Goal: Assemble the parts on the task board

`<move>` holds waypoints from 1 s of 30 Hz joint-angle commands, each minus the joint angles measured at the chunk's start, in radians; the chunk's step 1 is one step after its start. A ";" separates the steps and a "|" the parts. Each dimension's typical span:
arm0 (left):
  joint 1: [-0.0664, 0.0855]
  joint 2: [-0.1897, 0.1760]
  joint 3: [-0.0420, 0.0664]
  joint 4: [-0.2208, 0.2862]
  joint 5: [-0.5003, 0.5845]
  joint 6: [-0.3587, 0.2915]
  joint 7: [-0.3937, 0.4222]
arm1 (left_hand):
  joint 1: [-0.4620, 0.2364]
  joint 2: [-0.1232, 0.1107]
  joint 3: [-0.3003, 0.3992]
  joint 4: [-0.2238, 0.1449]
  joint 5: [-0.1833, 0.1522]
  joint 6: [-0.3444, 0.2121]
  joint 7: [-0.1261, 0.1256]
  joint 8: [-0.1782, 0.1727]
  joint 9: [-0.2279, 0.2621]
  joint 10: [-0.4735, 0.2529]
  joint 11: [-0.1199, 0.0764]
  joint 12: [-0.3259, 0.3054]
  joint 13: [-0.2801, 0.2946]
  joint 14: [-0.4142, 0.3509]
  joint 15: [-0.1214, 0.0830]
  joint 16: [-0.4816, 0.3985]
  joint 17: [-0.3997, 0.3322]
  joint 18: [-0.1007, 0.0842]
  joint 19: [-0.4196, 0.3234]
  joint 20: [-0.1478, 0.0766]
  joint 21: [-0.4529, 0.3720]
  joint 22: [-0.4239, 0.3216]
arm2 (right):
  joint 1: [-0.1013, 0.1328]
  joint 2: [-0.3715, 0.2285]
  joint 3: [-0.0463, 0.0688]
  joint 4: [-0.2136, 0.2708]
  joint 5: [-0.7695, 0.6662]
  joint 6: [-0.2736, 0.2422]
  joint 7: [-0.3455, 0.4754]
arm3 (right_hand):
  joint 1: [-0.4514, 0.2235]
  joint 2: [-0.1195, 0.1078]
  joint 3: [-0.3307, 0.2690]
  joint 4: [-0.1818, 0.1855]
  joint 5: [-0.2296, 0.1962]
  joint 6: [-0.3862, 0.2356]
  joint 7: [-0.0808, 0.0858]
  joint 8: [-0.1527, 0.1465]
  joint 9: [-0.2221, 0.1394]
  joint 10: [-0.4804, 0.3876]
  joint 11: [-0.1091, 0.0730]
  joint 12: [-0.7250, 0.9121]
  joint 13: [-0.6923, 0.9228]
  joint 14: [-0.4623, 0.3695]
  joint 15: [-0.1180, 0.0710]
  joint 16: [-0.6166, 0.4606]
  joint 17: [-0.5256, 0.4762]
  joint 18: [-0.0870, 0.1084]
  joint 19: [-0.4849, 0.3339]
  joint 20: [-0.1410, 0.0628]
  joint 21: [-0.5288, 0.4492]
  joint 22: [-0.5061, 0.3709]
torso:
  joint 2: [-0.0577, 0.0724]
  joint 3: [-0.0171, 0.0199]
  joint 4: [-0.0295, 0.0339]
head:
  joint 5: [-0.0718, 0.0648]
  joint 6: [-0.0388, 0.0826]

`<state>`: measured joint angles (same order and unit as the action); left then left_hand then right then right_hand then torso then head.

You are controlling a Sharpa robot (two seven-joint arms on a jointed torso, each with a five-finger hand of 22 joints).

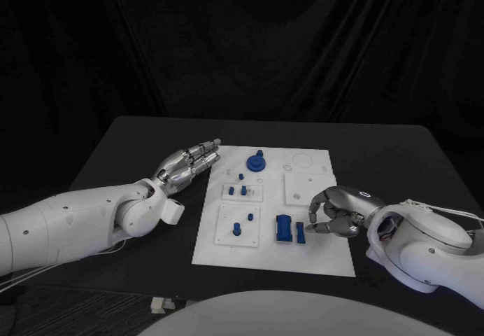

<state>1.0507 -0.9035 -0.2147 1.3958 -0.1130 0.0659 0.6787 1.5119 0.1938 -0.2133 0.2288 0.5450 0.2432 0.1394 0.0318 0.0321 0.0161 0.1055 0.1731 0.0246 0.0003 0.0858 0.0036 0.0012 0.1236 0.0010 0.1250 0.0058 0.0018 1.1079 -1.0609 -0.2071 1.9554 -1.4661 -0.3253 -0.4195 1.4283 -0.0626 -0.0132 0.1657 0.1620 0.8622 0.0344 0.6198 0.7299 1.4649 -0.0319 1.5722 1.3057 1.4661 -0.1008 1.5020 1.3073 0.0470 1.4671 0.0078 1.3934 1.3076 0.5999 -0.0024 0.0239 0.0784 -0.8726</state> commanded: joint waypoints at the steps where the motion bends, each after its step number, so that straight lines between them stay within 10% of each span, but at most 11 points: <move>1: -0.001 0.001 0.001 0.002 0.004 0.011 0.030 | 0.011 -0.002 0.001 -0.005 0.006 0.005 0.008 0.006 0.001 -0.002 0.008 0.005 0.001 0.000 0.010 -0.004 -0.001 -0.017 0.001 0.007 -0.004 0.001 | -0.013 0.009 0.000 -0.008 -0.086 -0.008 0.003 | -0.006 -0.035 0.031 0.032 -0.016 -0.004 -0.007 0.042 0.018 0.106 -0.009 -0.001 0.265 0.074 -0.009 0.003 0.092 -0.005 0.030 -0.002 0.003 0.207 | 0.000 -0.0003 -0.0013 | 0.001 0.000; 8: -0.001 0.001 0.001 0.002 0.004 0.012 0.030 | 0.012 -0.002 0.003 -0.007 0.007 0.006 0.008 0.006 0.001 -0.002 0.009 0.005 0.002 0.000 0.010 -0.004 -0.001 -0.017 0.001 0.007 -0.004 0.001 | -0.031 0.027 0.000 -0.025 -0.095 -0.008 -0.005 | 0.005 -0.077 0.061 0.112 -0.034 -0.027 -0.016 0.137 0.070 0.106 -0.016 -0.001 0.265 0.074 -0.015 0.003 0.092 -0.005 0.030 -0.009 0.004 0.207 | 0.001 -0.0003 -0.0009 | 0.004 0.000; 30: -0.006 0.002 0.001 0.000 0.004 0.018 0.031 | 0.014 0.000 0.004 -0.009 0.007 0.005 0.009 0.006 0.001 -0.002 0.010 0.004 0.001 0.000 0.010 -0.004 -0.001 -0.017 0.001 0.007 -0.004 0.001 | -0.050 0.068 0.000 -0.060 -0.098 0.017 -0.024 | -0.023 -0.106 0.047 0.127 -0.070 -0.045 -0.022 0.207 0.110 0.106 -0.022 -0.001 0.265 0.072 -0.019 0.000 0.086 -0.004 0.028 -0.013 0.000 0.206 | 0.000 -0.0004 -0.0005 | 0.007 0.000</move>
<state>1.0463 -0.9022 -0.2147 1.3944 -0.1130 0.0709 0.6787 1.5157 0.1900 -0.2104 0.2260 0.5488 0.2432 0.1393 0.0318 0.0319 0.0125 0.1091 0.1731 0.0245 -0.0034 0.0894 0.0036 0.0012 0.1238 0.0010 0.1250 0.0058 0.0018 1.0613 -0.9938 -0.2070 1.8964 -1.5525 -0.3191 -0.4236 1.4115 -0.1618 0.0388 0.2898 0.0959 0.8268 0.0129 0.8210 0.8385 1.4649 -0.0465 1.5722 1.3078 1.4667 -0.1144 1.5019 1.3073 0.0470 1.4669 0.0003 1.3933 1.3073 0.6007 -0.0026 0.0236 0.0841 -0.8726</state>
